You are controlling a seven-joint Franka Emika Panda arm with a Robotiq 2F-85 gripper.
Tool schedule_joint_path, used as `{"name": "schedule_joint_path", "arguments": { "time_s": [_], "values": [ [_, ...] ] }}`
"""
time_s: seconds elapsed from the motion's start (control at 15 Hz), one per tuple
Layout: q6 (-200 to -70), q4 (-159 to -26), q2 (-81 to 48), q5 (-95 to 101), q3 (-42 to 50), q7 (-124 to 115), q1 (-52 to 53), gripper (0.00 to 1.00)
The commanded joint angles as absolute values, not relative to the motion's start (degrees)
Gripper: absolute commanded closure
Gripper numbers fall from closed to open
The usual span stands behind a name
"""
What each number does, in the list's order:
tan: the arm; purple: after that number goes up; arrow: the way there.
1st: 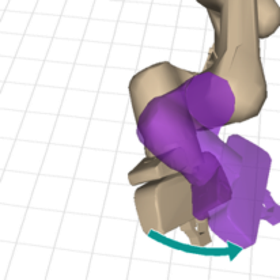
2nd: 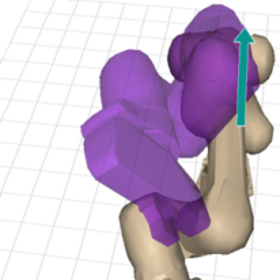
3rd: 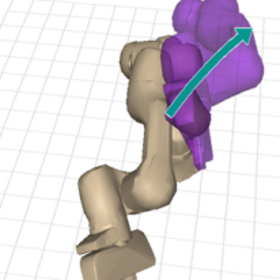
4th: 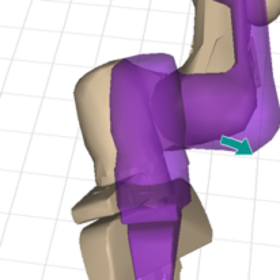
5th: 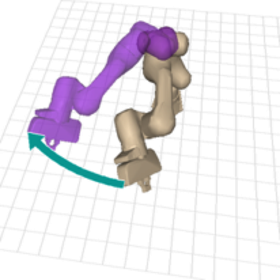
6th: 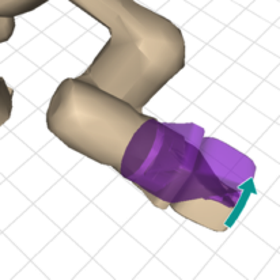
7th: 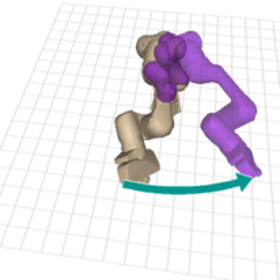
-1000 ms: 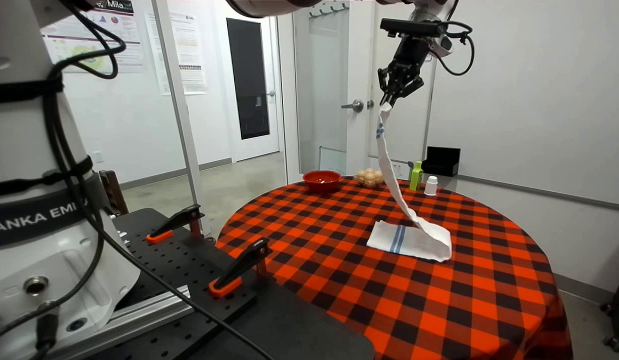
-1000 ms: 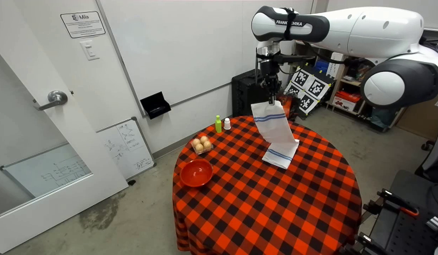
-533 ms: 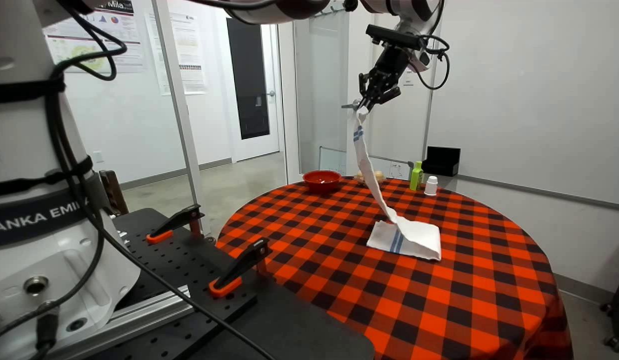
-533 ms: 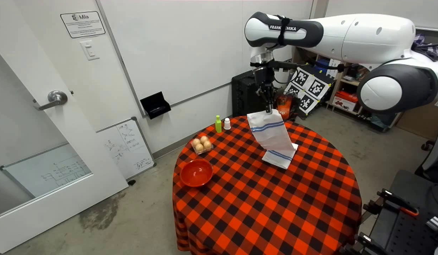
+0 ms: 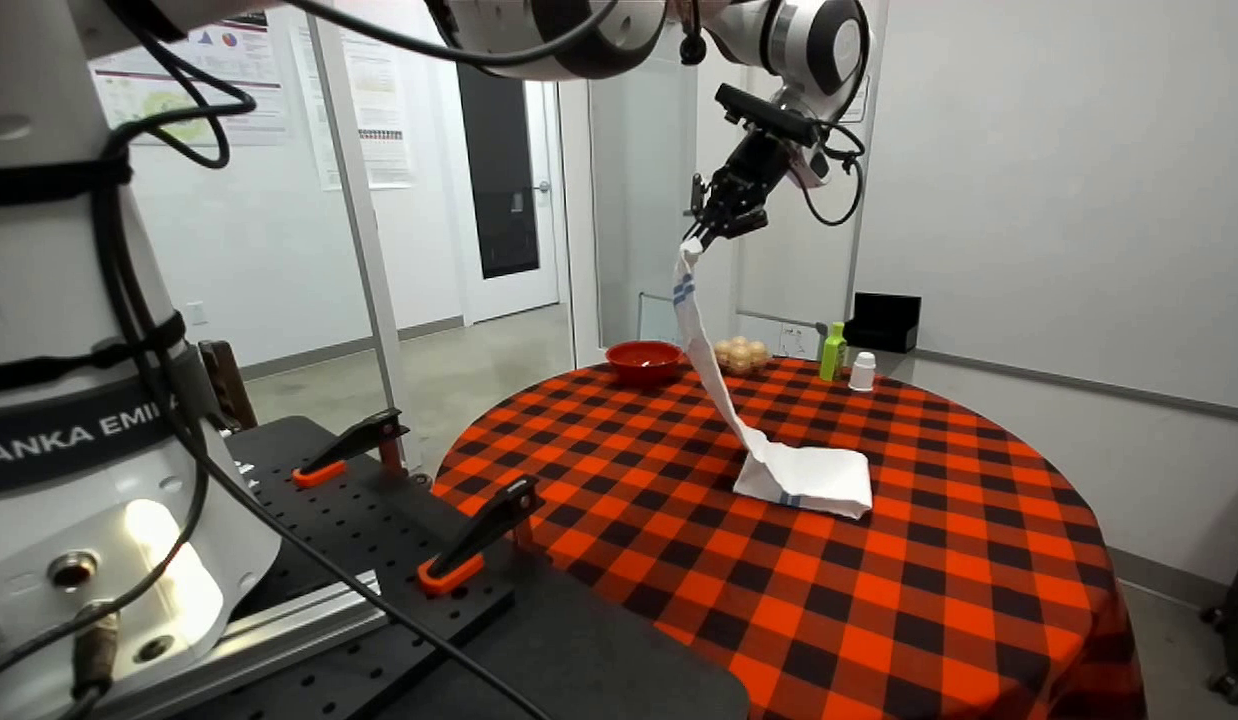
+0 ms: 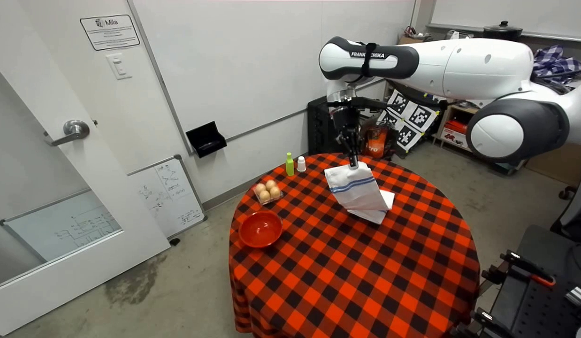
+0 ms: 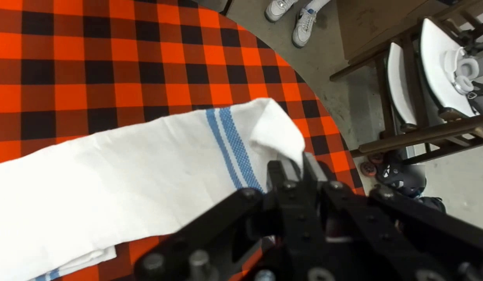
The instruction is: Fold the cloth
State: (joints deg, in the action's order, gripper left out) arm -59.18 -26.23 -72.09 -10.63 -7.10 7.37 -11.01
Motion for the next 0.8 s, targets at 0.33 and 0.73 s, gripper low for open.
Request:
{"name": "schedule_joint_path", "arguments": {
  "time_s": [0.33, 0.73],
  "values": [
    [-63.31, -24.05, -76.21, -20.01, -9.24, -4.06, -15.71, 0.98],
    [-69.65, -24.14, -76.62, -24.62, -10.2, -8.02, -21.77, 0.98]
  ]
}}
